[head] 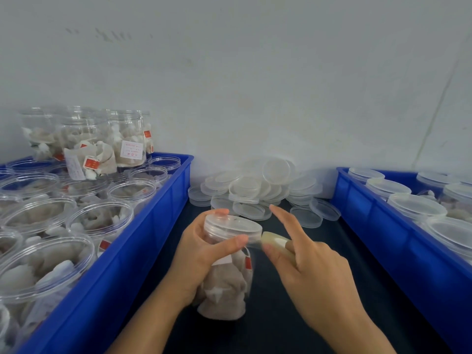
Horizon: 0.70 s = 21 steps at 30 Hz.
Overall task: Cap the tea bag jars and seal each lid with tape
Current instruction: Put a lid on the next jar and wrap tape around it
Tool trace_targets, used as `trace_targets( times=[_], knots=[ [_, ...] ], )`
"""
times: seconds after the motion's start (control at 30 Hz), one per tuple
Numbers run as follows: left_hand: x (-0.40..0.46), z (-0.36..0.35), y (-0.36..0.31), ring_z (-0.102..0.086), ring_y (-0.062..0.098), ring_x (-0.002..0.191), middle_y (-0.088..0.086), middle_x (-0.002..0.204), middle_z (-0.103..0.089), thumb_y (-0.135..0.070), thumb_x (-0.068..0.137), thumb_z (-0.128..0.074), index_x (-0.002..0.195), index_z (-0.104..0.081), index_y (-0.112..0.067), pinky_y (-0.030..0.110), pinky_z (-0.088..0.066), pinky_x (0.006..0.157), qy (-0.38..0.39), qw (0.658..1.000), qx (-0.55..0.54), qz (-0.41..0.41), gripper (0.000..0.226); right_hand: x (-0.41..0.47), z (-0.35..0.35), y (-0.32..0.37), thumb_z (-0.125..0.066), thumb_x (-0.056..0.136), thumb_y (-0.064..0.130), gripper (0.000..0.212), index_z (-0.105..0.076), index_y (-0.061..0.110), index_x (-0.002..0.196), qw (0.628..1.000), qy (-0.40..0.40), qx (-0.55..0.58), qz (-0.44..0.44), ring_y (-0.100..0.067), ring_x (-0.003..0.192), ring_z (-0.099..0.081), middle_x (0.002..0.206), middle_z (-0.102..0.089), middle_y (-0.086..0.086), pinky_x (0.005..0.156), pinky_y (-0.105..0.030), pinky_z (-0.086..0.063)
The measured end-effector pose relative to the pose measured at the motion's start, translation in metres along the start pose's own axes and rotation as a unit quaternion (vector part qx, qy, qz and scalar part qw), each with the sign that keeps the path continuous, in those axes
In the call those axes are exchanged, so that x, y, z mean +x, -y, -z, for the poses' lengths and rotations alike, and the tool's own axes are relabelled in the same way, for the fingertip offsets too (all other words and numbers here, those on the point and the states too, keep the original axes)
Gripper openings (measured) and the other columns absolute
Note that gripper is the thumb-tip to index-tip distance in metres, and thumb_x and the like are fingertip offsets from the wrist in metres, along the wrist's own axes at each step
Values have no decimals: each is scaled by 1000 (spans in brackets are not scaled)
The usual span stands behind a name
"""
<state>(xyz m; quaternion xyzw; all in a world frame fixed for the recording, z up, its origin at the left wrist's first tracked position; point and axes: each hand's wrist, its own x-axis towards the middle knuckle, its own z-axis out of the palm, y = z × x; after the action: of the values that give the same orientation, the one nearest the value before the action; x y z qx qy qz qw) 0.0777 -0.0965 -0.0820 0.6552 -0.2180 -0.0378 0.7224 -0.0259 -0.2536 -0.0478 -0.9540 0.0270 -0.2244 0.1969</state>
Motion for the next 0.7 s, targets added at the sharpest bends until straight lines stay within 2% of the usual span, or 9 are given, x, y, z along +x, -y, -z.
trace_targets(
  times=[0.17,0.3,0.4,0.47,0.53,0.63,0.7],
  knots=[
    [1,-2,6,-69,16,102,1,110,-72,-38,49,-83,120,-62,-22,20,-54,79,57,998,-35,-8,76,2,2,-6,-11,78,72,62,-12,53,137,1000,17,-17,-14,-8,62,-55,63,-54,9,64,-28,-49],
    [3,2,10,-67,19,108,3,115,-71,-38,52,-82,122,-60,-25,26,-55,83,91,995,-30,-8,75,3,2,-9,-27,87,68,51,-22,58,137,1000,25,2,-15,-7,60,-54,65,-58,9,65,-25,-50],
    [5,5,10,-66,18,110,2,117,-70,-40,51,-84,126,-56,-24,25,-55,84,118,993,-22,-8,82,3,2,-10,-34,87,67,48,-23,67,134,999,34,11,-30,-6,60,-54,68,-60,10,63,-22,-49],
    [5,5,11,-66,16,109,1,116,-70,-49,43,-90,127,-54,-22,23,-54,84,110,994,-26,-2,95,4,0,-10,-34,87,68,47,-24,69,133,998,40,25,-36,-5,65,-55,72,-63,14,68,-24,-50],
    [3,2,11,-67,12,106,-4,113,-70,-60,39,-88,124,-54,-23,19,-54,81,82,997,-15,-4,99,6,-4,-8,-34,87,67,46,-27,68,133,998,46,31,-33,-3,59,-53,63,-60,22,66,-23,-48],
    [-2,-6,11,-66,5,101,-18,108,-69,-61,56,-74,118,-54,-29,12,-50,77,25,998,45,-45,73,8,-9,-8,-37,91,60,42,-35,63,133,998,32,37,-39,1,47,-48,52,-50,34,52,-20,-35],
    [-6,-10,9,-64,-1,102,-21,109,-67,-68,67,-60,121,-52,-35,12,-50,79,-3,991,112,-77,64,8,-11,-10,-35,92,59,42,-36,61,133,998,16,47,-46,2,49,-50,54,-56,24,53,-19,-38]
  ],
)
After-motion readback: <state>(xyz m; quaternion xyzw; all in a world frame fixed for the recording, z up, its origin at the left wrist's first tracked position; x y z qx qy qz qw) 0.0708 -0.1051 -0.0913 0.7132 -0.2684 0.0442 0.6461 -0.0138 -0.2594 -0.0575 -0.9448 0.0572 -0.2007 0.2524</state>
